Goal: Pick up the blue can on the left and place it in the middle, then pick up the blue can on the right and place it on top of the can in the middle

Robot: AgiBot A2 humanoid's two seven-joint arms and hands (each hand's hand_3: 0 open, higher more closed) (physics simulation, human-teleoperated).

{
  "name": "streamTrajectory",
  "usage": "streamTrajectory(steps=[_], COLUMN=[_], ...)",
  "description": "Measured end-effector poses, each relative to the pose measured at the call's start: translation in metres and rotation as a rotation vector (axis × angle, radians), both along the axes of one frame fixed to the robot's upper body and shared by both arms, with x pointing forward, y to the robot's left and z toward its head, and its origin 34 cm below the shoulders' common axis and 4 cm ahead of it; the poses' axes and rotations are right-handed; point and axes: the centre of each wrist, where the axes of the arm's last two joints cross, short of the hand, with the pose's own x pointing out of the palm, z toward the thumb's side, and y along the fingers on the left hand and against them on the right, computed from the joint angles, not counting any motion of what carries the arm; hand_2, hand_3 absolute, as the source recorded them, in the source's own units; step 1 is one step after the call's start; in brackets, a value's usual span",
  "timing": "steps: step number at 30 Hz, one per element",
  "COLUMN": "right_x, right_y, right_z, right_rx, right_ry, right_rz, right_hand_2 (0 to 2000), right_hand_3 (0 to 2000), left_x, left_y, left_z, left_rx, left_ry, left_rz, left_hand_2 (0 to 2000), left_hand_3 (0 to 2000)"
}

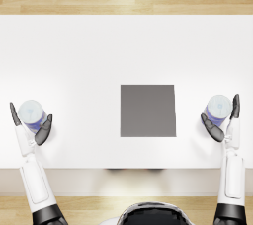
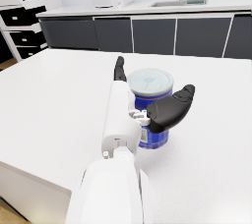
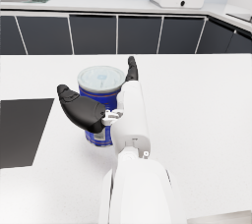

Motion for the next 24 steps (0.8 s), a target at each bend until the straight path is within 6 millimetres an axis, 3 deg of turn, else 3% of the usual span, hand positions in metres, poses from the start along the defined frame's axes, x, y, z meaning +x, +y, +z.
streamTrajectory(steps=[8,17,18,19,20,22,23,24], right_x=[0.010,0.019,0.020,0.022,0.023,0.024,0.024,0.023], right_y=[-0.001,0.003,0.003,0.004,0.004,0.005,0.006,0.006], right_z=[-0.018,-0.025,-0.025,-0.024,-0.024,-0.024,-0.022,-0.020], right_rx=[0.031,0.052,0.055,0.057,0.059,0.063,0.064,0.064], right_ry=[0.071,0.101,0.103,0.103,0.105,0.104,0.095,0.083], right_rz=[-0.020,-0.022,-0.022,-0.021,-0.009,0.042,0.038,0.031], right_hand_2=[0,0,0,1361,2000,2000,2000,2000], right_hand_3=[0,0,0,327,653,1307,1520,1520], left_x=[0.008,0.019,0.021,0.023,0.023,0.023,0.022,0.021], left_y=[0.004,0.010,0.010,0.010,0.010,0.008,0.006,0.003], left_z=[-0.025,-0.035,-0.035,-0.035,-0.035,-0.034,-0.032,-0.028], left_rx=[-0.054,-0.103,-0.105,-0.108,-0.111,-0.107,-0.100,-0.091], left_ry=[0.090,0.130,0.132,0.132,0.134,0.130,0.118,0.102], left_rz=[0.019,0.040,0.039,0.026,0.011,0.004,0.002,-0.005], left_hand_2=[0,0,1361,2000,2000,2000,2000,2000], left_hand_3=[0,0,327,653,980,1520,1520,1520])
